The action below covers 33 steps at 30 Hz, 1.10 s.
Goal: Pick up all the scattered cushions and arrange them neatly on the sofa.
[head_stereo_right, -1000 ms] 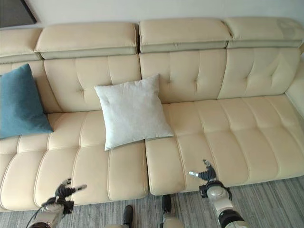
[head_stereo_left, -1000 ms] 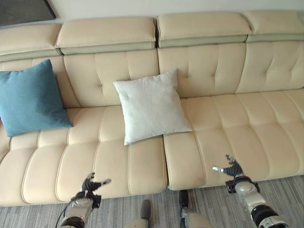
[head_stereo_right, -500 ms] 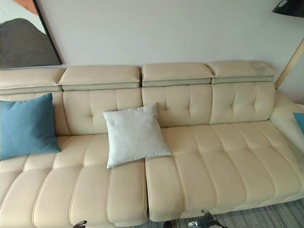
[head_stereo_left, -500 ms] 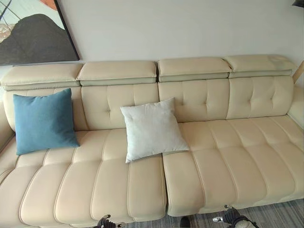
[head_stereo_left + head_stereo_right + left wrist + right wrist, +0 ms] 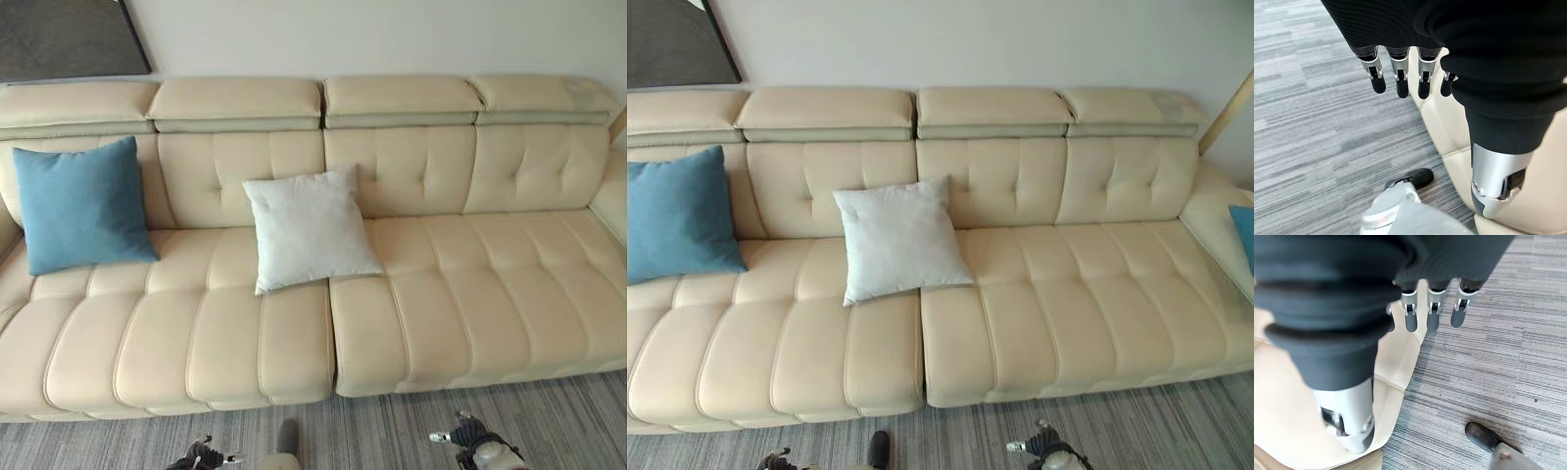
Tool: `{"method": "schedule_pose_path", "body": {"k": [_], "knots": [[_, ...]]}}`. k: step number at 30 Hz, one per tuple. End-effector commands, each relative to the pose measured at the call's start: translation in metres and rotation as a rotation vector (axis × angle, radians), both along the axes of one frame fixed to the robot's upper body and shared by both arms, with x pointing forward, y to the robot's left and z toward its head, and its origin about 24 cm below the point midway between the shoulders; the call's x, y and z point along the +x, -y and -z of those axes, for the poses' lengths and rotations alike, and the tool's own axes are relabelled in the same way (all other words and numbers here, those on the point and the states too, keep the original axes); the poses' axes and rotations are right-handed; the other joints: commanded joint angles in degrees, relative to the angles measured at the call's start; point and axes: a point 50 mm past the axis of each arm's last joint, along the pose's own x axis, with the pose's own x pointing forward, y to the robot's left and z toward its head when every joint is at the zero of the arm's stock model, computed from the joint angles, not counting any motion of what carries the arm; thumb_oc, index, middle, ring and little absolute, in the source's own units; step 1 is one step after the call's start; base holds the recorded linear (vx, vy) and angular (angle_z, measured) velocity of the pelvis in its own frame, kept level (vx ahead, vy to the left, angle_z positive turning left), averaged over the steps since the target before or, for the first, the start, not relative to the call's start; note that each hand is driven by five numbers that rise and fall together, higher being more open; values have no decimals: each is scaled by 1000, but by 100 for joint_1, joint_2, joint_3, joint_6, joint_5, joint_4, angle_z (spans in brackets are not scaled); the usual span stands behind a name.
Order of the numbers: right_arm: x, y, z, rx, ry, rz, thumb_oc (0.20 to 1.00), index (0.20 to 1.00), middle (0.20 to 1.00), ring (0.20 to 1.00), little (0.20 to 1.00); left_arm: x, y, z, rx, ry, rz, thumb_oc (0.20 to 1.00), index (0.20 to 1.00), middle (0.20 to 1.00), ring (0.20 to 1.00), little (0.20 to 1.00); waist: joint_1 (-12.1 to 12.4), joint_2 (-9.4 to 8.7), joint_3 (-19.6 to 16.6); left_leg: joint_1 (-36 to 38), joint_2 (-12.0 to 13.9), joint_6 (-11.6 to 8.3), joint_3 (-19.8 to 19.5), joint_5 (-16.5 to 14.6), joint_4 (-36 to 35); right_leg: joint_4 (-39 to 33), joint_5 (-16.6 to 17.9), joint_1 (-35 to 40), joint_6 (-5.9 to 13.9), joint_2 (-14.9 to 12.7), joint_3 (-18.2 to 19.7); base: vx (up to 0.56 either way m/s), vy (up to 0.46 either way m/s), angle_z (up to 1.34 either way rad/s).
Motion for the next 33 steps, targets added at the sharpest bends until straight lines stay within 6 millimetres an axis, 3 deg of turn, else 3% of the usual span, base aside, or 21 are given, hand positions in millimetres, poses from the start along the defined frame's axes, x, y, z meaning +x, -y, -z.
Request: {"method": "schedule_pose_path", "body": {"k": [1, 3, 5, 6, 8, 9, 10, 11, 13, 14, 15, 18, 24, 27, 28, 31, 32, 33], "knots": [[16, 0, -8, -8, 85, -3, 1000, 1000, 1000, 1000, 1000, 29, -11, -10, 36, 95, -30, 1000, 1000, 1000, 1000, 1000, 31, -177, 197, -579, -315, -289, -44, 86, 39, -202, -174, 257, 81, 39, 41, -287, -198, -6], [19, 4, -11, -28, 94, -5, 1000, 1000, 1000, 1000, 1000, 37, -7, -12, 32, 120, -14, 1000, 1000, 1000, 1000, 1000, 8, -125, 377, -721, -242, -389, -122, 145, 112, -152, -130, 158, 7, 88, -10, -334, -155, 12], [20, 6, -12, -35, 95, -10, 1000, 1000, 1000, 1000, 1000, 41, -6, -13, 26, 132, -11, 1000, 1000, 1000, 1000, 1000, -5, -130, 429, -704, -287, -338, -207, 26, 215, -128, -76, 75, -7, 87, -36, -345, -100, 19], [19, 7, -12, -42, 91, -15, 1000, 1000, 1000, 1000, 1000, 40, -2, -12, 15, 133, -3, 1000, 1000, 1000, 1000, 1000, -71, -207, 485, -676, -440, -166, -272, -341, 712, -75, 38, -61, 10, -34, -118, -414, -80, 21], [19, 8, -12, -42, 87, -13, 1000, 1000, 1000, 1000, 1000, 39, 0, -11, 12, 128, 0, 1000, 1000, 1000, 1000, 1000, -114, -240, 460, -668, -508, -102, -222, -544, 947, -76, 98, -148, 9, -89, -148, -246, -24, 21], [17, 8, -11, -38, 80, -10, 1000, 1000, 1000, 1000, 1000, 34, 1, -9, 5, 113, 4, 1000, 1000, 1000, 1000, 1000, -168, -324, 413, -512, -700, -14, -214, -976, 1375, -84, 209, -276, -2, -193, -149, -123, -1, 24], [16, 8, -11, -38, 80, -10, 1000, 1000, 1000, 1000, 1000, 34, 1, -9, 5, 113, 4, 1000, 1000, 1000, 1000, 1000, -171, -321, 417, -515, -699, -14, -218, -993, 1396, -83, 205, -267, -2, -191, -153, -173, 7, 10], [16, 8, -10, -36, 77, -9, 1000, 1000, 1000, 1000, 1000, 32, 2, -8, 3, 104, 6, 1000, 1000, 1000, 1000, 1000, -183, -363, 397, -412, -813, 17, -273, -1239, 1652, -118, 261, -284, 3, -239, -134, -74, 27, 2], [13, 7, -8, -27, 64, -9, 1000, 1000, 1000, 1000, 1000, 25, 4, -6, -7, 85, -3, 1000, 1000, 1000, 1000, 1000, -259, -336, 254, -6, -884, 50, -338, -1437, 1441, -151, 268, -355, 14, -218, -144, -44, 76, 15], [8, 6, -6, -24, 50, -6, 1000, 1000, 1000, 1000, 1000, 21, 5, -4, -6, 72, 0, 1000, 1000, 1000, 1000, 1000, -293, -279, 212, 225, -860, 67, -396, -1367, 1177, -146, 275, -347, 17, -162, -153, 17, 125, 29], [5, 4, -4, -15, 45, -2, 1000, 1000, 1000, 1000, 1000, 19, 6, -3, -8, 61, 17, 1000, 1000, 1000, 1000, 1000, -349, -202, 78, 514, -787, 102, -415, -1246, 481, -171, 309, -403, 45, -84, -209, 16, 88, 22], [4, 4, -4, -8, 44, 17, 1000, 1000, 1000, 1000, 1000, 21, 7, -3, -4, 56, 40, 1000, 1000, 1000, 1000, 1000, -413, -171, 4, 710, -782, 76, -405, -1129, 13, -218, 334, -403, 77, -91, -268, -22, 99, 22], [6, 0, -4, 7, 56, 36, 1000, 1000, 1000, 1000, 1000, 34, 9, -6, 5, 73, 93, 1000, 1000, 1000, 1000, 1000, -474, -160, 98, 771, -858, 170, -255, -1149, -102, -81, 464, -587, 219, -211, -133, -57, 92, -9], [8, -5, -3, 38, 74, 74, 1000, 1000, 1000, 1000, 1000, 47, 5, -11, 23, 103, 107, 1000, 1000, 1000, 1000, 1000, -565, -129, 316, 737, -794, 239, 285, -1230, -55, 502, 470, -1008, 333, -395, -340, -140, 46, -62], [8, -5, -3, 38, 74, 74, 1000, 1000, 1000, 1000, 1000, 47, 5, -11, 23, 103, 107, 1000, 1000, 1000, 1000, 1000, -560, -130, 300, 716, -794, 240, 290, -1223, -55, 497, 481, -1028, 333, -394, -335, -100, 3, -95], [5, -7, -2, 43, 71, 85, 1000, 1000, 1000, 1000, 1000, 44, 2, -11, 28, 99, 92, 1000, 1000, 1000, 1000, 1000, -489, -98, 361, 826, -578, 179, 1027, -1295, -32, 718, 495, -1022, 298, -973, -1686, -32, -45, -118], [5, -5, -3, 30, 73, 84, 1000, 1000, 1000, 1000, 1000, 44, -1, -12, 29, 101, 75, 1000, 1000, 1000, 1000, 1000, -454, -96, 346, 1002, -429, 110, 1434, -1403, -31, 778, 464, -969, 374, -1195, -2341, 70, -101, -145], [6, -2, -4, 18, 76, 87, 1000, 1000, 1000, 1000, 1000, 45, -1, -12, 27, 108, 74, 1000, 1000, 1000, 1000, 1000, -444, -116, 334, 1061, -364, 83, 1706, -1416, -13, 774, 570, -988, 400, -1323, -2703, 79, -76, -197]]}}
